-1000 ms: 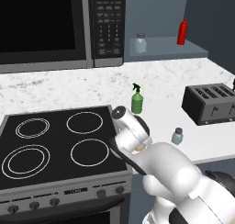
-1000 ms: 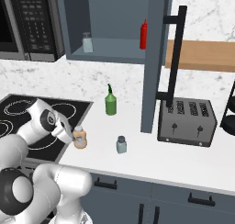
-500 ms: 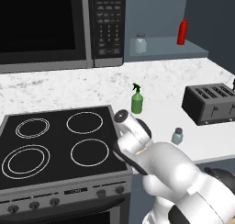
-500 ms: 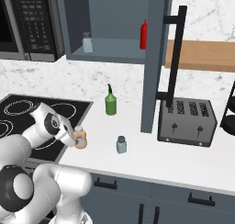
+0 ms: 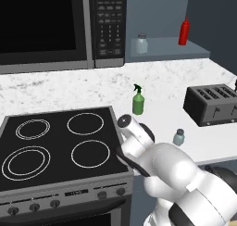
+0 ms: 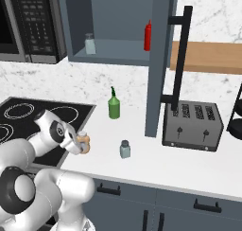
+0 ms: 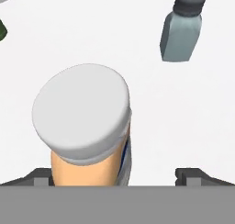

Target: Put the shaker and condiment bottle from the counter next to their counterparts in the cabinet.

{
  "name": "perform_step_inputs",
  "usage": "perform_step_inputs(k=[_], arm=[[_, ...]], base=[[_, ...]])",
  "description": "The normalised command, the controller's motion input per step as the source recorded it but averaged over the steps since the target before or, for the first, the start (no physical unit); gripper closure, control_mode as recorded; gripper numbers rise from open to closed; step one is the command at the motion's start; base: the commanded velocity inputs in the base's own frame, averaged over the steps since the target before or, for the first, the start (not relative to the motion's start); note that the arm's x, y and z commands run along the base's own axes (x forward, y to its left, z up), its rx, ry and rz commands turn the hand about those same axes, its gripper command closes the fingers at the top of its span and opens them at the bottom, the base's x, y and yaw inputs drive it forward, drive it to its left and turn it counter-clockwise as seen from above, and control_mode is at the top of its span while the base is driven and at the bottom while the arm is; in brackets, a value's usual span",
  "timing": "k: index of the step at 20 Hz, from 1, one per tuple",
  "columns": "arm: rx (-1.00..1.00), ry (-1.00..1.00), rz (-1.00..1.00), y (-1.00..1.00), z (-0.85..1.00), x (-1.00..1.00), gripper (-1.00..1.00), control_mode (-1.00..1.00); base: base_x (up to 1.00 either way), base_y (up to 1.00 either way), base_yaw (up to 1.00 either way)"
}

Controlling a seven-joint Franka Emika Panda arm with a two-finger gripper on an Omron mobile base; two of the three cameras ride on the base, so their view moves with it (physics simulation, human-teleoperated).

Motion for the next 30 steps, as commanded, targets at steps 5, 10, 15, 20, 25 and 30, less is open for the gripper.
perform_step_inputs(k=[5,10,15,20,25,30], arm=[[0.0,0.01,0.0,-0.1,-0.13,0.16,1.0,-1.0],[0.0,0.0,0.0,-0.14,-0.07,0.15,1.0,-1.0],[0.0,-0.02,0.02,-0.05,0.03,0.0,1.0,-1.0],[0.0,-0.08,0.06,-0.04,0.3,-0.02,1.0,-1.0],[0.0,-0.02,0.09,-0.23,0.49,0.0,1.0,-1.0],[0.0,0.0,0.07,-0.33,0.42,0.0,1.0,-1.0]], base=[[0.0,0.0,0.0],[0.0,0.0,0.0],[0.0,0.0,0.0],[0.0,0.0,0.0],[0.0,0.0,0.0],[0.0,0.0,0.0]])
